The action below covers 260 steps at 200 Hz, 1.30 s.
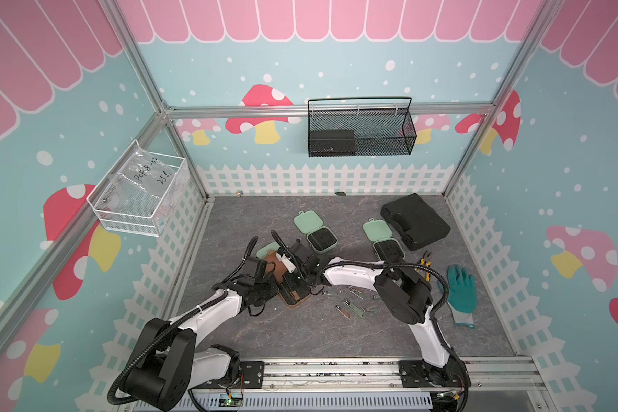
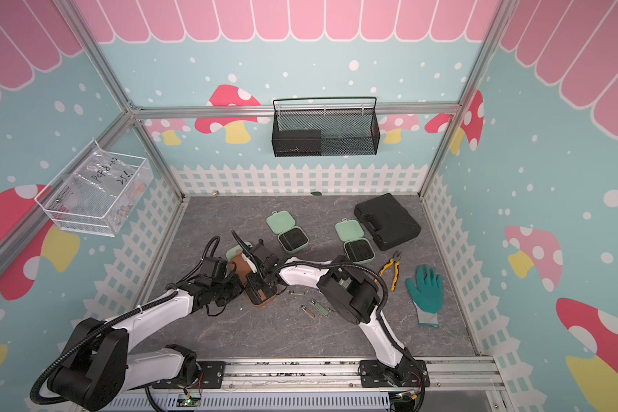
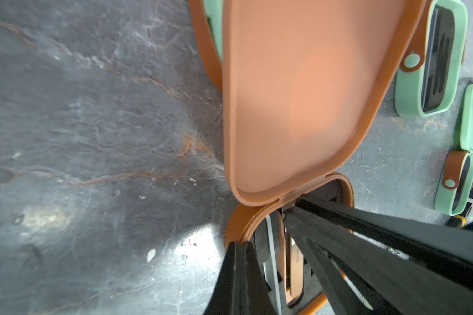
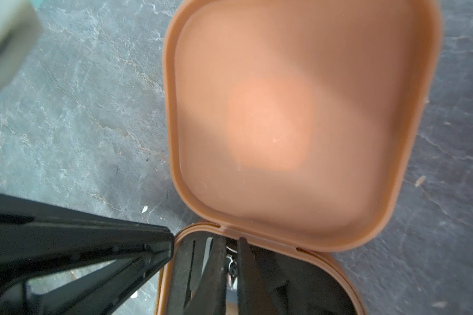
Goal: Organize nail clipper sets
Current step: Place the nail clipper in the storage box, then pick up the nail clipper from the center of the board.
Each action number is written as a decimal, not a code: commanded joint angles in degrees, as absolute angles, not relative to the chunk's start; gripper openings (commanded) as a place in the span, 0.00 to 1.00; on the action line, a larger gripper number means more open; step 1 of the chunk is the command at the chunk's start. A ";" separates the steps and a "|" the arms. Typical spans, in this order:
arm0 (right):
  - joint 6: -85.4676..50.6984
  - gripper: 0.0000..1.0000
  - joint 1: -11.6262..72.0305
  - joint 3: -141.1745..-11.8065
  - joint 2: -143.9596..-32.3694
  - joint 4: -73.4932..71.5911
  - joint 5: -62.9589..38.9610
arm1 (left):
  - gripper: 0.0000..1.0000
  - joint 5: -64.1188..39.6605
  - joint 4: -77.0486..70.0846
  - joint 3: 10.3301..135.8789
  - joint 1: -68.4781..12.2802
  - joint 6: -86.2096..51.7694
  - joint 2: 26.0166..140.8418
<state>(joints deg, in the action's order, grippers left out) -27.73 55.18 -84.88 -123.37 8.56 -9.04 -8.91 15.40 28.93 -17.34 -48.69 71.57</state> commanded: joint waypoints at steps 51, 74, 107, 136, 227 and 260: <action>-30.61 0.12 55.75 -74.97 -122.29 14.21 -6.67 | 0.00 -9.14 17.40 28.12 -17.32 -49.57 71.03; -28.90 0.13 55.50 -77.49 -120.82 14.98 -6.55 | 0.00 -9.23 17.40 28.04 -17.37 -49.57 70.62; -24.14 0.22 55.36 -87.57 -118.07 19.68 -5.12 | 0.00 -9.38 17.40 28.04 -17.33 -49.74 70.15; -22.44 0.29 55.37 -88.91 -112.38 22.05 -3.43 | 0.00 -9.57 18.09 28.27 -17.32 -49.92 68.89; -20.65 0.45 45.33 -55.36 -83.83 25.64 0.20 | 0.39 -10.91 22.46 31.22 -17.42 -49.41 62.66; -17.35 0.47 45.65 -49.55 -80.63 26.10 -5.05 | 0.40 -10.20 24.72 32.41 -17.40 -49.40 61.01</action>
<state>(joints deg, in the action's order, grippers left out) -20.88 44.69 -52.47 -82.87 25.32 -0.78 -10.55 22.00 30.30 -17.39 -49.25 62.41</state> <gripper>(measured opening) 0.456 0.398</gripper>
